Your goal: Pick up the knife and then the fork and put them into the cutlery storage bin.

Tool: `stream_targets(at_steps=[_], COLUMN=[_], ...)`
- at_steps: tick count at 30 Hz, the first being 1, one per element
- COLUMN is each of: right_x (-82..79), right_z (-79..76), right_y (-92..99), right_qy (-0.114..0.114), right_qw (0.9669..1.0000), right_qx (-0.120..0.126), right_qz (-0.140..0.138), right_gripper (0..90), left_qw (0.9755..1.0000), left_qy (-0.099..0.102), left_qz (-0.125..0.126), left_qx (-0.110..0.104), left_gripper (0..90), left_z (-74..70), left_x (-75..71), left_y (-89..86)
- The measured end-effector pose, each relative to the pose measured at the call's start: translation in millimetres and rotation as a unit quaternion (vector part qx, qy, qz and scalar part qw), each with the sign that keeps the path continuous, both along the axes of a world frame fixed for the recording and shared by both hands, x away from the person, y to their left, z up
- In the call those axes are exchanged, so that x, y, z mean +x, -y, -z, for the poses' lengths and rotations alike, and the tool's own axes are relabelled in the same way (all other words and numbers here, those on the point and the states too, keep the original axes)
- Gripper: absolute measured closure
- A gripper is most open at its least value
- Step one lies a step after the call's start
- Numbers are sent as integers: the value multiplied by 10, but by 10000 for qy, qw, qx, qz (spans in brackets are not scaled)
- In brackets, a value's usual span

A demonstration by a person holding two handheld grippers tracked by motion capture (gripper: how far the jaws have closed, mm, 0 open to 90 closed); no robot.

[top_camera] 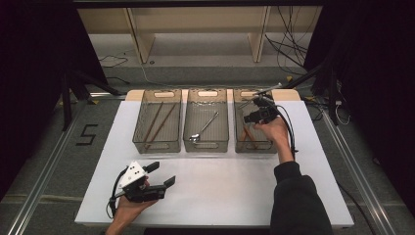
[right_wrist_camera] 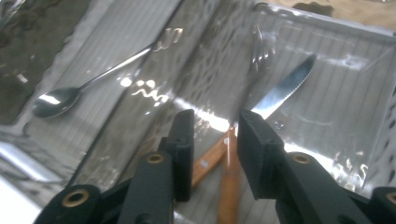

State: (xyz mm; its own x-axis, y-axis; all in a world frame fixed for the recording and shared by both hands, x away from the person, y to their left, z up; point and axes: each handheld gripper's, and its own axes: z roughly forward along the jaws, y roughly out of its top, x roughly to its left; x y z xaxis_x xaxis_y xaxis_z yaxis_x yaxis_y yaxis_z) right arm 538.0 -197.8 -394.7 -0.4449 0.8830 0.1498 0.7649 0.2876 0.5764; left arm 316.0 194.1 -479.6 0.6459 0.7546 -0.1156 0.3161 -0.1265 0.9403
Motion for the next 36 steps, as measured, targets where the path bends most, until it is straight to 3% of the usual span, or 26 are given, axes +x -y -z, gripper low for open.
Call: stream_targets(at_steps=[8, 15, 23, 36], right_x=[-103, -278, -544, -931], right_z=[-85, -135, -174, -117], right_y=[20, 59, 63, -4], right_qy=[112, 342, 598, 967], right_qw=[9998, 9986, 9952, 9883], right_qx=[98, 259, 544, 848], right_qz=[-160, -301, -551, -816], right_gripper=[592, 476, 397, 357], left_qw=[10000, 10000, 10000, 10000], left_qy=[0, -2, -5, -15], left_qz=[-1, 9, 15, 16], left_qx=[0, 35, 40, 51], left_gripper=[184, 184, 184, 184], left_z=[-2, -1, 1, 9], left_x=[-2, -1, -1, 5], left_y=[-1, 1, 9, 15])
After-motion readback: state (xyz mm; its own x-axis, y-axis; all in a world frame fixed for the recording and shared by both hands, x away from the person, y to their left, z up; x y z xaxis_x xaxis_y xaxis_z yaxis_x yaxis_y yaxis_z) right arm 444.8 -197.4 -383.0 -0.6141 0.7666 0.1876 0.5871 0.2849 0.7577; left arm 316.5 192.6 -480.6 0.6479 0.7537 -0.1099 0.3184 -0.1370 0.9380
